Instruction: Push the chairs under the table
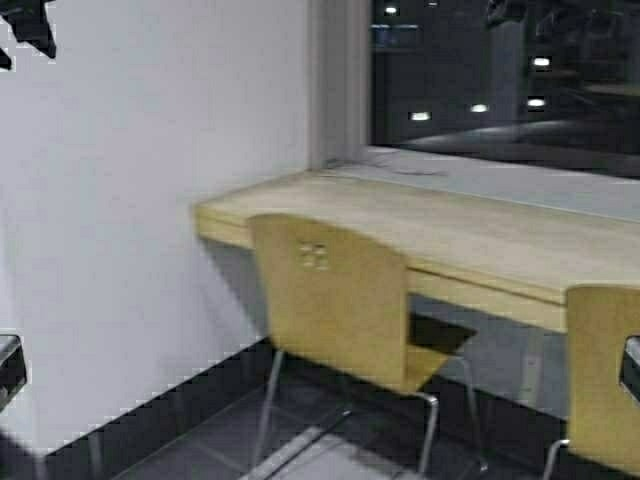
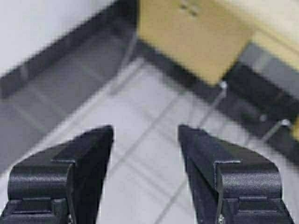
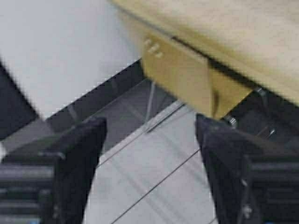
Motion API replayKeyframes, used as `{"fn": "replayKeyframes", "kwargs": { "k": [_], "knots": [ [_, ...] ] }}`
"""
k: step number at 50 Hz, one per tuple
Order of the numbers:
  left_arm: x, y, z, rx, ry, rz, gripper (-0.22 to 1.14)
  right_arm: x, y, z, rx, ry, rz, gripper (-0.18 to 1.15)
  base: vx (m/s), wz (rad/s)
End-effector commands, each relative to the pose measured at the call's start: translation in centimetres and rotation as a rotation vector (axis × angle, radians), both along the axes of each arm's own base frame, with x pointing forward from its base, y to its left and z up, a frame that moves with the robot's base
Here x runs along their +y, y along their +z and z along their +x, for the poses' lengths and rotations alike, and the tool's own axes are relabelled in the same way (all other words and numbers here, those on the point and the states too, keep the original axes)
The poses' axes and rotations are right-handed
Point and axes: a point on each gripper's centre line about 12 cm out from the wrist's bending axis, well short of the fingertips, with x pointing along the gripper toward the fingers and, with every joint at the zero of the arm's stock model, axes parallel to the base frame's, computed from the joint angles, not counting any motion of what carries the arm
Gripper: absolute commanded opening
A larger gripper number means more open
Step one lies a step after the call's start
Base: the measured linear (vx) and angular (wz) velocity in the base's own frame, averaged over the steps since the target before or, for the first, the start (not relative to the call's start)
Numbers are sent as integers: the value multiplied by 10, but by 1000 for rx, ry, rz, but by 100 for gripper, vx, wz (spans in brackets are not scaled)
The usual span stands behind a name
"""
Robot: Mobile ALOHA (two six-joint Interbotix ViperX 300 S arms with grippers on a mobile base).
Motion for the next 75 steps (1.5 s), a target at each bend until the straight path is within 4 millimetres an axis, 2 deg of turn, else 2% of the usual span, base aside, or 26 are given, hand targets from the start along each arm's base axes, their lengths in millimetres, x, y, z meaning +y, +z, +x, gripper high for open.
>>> {"fn": "replayKeyframes", "kwargs": {
  "k": [1, 26, 34, 41, 52, 66, 75],
  "knots": [
    [2, 2, 3, -14, 10, 7, 82, 3, 10, 3, -6, -1, 29, 92, -36, 32],
    [5, 4, 6, -57, 51, -22, 82, 4, 20, 3, -27, 2, 39, 92, -40, 17],
    [4, 3, 6, -38, 56, -51, 82, 4, 17, 3, -22, 5, 29, 92, -39, -10],
    [3, 0, 3, -24, 51, -53, 82, 7, 12, 11, -1, 7, 17, 92, -40, -25],
    [3, 5, -1, -47, 46, -53, 82, 8, 10, 14, 26, 4, 18, 92, -42, -19],
    [3, 15, 4, -70, 51, -59, 82, 7, 3, 12, 93, 3, 0, 92, -39, -7],
    [4, 12, 9, -64, 60, -57, 82, 9, 4, 16, 95, 2, 1, 92, -36, -8]
  ]
}}
